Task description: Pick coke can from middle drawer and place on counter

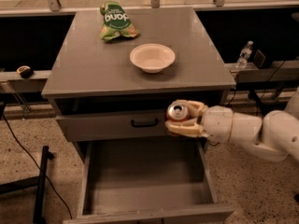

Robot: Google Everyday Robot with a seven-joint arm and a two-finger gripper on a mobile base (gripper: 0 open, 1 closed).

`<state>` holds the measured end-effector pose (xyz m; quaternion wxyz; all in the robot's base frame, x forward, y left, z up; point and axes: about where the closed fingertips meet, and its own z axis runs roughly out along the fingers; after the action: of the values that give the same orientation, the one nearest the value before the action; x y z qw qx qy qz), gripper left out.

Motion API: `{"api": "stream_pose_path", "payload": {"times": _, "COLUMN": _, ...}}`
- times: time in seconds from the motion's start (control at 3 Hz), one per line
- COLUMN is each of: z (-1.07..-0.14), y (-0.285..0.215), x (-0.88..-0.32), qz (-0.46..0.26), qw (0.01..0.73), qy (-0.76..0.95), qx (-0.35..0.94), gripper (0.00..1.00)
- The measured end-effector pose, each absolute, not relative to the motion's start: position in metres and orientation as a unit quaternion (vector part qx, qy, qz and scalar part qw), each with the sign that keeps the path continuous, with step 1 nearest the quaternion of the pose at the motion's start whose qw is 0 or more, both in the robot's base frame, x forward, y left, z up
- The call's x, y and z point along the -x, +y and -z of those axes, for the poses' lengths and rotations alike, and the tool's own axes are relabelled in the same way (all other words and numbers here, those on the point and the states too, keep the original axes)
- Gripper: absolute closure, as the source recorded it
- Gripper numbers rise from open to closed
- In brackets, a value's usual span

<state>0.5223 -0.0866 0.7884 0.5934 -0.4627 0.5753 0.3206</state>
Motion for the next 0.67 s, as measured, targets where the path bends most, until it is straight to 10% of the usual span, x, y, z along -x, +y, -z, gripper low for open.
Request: {"api": "stream_pose_path", "payload": {"times": 0.67, "z": -0.924, "y": -0.085, "x": -0.530, "qz": -0.314, "qw": 0.605, "qy": 0.540, "qx": 0.493, "gripper": 1.00}}
